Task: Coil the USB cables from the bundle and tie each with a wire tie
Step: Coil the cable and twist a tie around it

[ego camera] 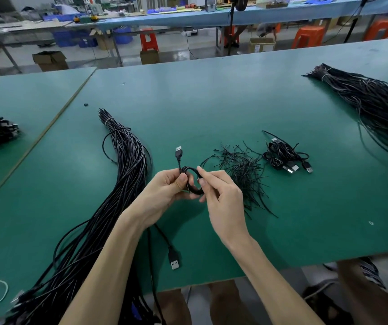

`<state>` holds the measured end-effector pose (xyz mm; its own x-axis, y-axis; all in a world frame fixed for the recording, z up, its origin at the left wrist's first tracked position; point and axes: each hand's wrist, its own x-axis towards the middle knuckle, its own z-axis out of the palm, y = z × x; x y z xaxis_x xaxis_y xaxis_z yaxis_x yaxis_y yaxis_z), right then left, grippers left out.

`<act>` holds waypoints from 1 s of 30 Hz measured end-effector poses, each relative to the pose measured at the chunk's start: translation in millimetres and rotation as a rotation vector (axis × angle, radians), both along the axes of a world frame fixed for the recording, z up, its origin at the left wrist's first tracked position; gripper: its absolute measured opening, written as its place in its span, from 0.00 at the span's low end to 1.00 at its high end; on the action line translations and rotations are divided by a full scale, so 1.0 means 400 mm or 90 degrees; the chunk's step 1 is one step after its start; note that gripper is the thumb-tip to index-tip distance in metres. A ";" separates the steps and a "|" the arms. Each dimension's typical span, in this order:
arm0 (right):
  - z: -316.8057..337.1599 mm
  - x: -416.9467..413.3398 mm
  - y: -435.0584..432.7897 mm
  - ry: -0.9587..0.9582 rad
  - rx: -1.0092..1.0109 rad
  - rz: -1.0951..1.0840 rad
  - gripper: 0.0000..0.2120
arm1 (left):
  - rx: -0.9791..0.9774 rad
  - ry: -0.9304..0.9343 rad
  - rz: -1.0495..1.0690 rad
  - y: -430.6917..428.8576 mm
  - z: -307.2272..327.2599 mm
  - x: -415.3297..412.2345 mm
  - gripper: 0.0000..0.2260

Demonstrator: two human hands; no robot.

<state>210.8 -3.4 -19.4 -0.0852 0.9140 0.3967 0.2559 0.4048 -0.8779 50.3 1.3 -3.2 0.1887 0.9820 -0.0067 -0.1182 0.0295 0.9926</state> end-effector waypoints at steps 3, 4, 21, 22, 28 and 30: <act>-0.002 0.005 0.001 0.025 -0.020 -0.003 0.15 | 0.011 0.022 -0.031 -0.002 -0.002 0.006 0.12; -0.002 0.007 0.001 0.038 -0.031 -0.006 0.15 | 0.017 0.029 -0.036 -0.003 -0.002 0.009 0.12; 0.003 0.001 0.000 0.077 -0.098 0.024 0.18 | 0.067 0.048 0.017 -0.005 0.006 0.029 0.14; 0.007 -0.001 -0.002 0.062 -0.104 0.037 0.23 | 0.076 0.051 0.030 -0.003 0.006 0.029 0.14; 0.006 -0.011 -0.011 -0.031 -0.094 0.077 0.40 | 0.073 0.013 0.033 -0.005 0.011 0.024 0.13; 0.005 -0.013 -0.010 -0.042 -0.076 0.064 0.39 | 0.066 0.026 0.023 -0.006 0.012 0.027 0.13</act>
